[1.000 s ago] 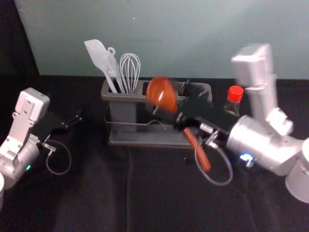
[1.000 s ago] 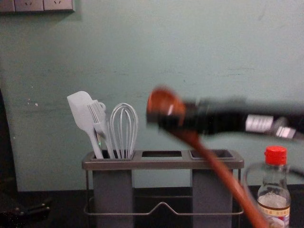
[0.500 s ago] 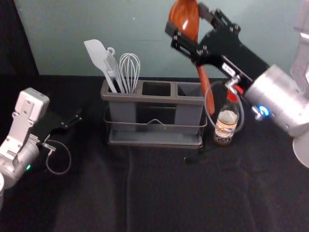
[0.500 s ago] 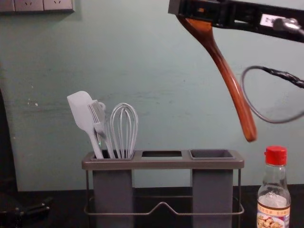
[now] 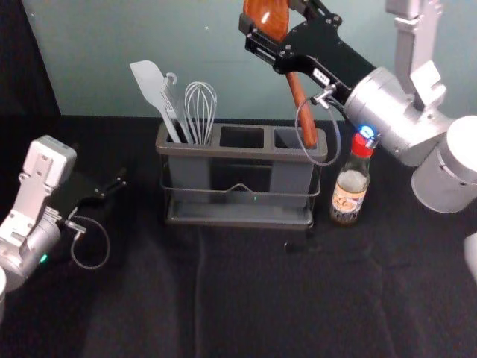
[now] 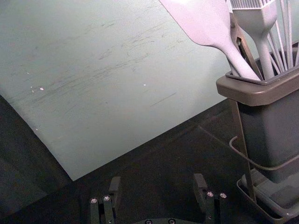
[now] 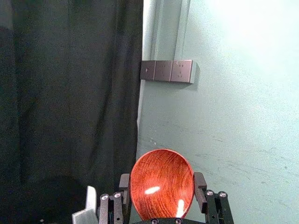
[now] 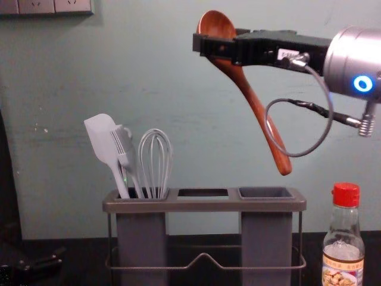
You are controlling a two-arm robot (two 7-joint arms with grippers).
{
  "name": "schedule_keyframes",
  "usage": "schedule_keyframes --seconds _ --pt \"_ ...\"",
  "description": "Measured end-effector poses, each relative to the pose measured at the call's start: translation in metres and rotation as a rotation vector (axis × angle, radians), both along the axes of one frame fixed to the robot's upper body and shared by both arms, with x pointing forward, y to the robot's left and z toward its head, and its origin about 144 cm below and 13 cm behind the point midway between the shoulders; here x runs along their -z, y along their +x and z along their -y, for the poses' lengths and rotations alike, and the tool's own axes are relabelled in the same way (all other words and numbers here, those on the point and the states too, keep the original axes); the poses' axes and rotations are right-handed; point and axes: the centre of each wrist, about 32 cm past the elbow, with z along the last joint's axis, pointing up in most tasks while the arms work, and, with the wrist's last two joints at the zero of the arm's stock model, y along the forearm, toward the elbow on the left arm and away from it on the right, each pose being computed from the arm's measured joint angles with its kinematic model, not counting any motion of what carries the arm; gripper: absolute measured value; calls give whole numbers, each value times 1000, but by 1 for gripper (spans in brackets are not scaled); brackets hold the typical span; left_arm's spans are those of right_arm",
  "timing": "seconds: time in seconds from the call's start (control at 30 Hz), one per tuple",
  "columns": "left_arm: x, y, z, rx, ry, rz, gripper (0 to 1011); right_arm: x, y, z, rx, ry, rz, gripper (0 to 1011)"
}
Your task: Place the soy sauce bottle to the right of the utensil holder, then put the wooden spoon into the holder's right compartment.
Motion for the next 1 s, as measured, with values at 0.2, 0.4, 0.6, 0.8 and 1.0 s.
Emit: schedule_keyframes --seconds 0.2,0.4,0.6,0.8,1.0 --pt "0 0 0 0 0 0 1005 2 20 -8 1 -38 0 836" --pt "0 0 0 0 0 0 1005 7 38 -12 -3 -76 -11 836" --pt "0 0 0 0 0 0 1005 12 48 -13 -13 -93 -24 836" --pt "0 0 0 0 0 0 1005 18 50 -13 -18 -96 -34 836" --pt "0 0 0 0 0 0 1005 22 49 -13 -22 -97 -42 836"
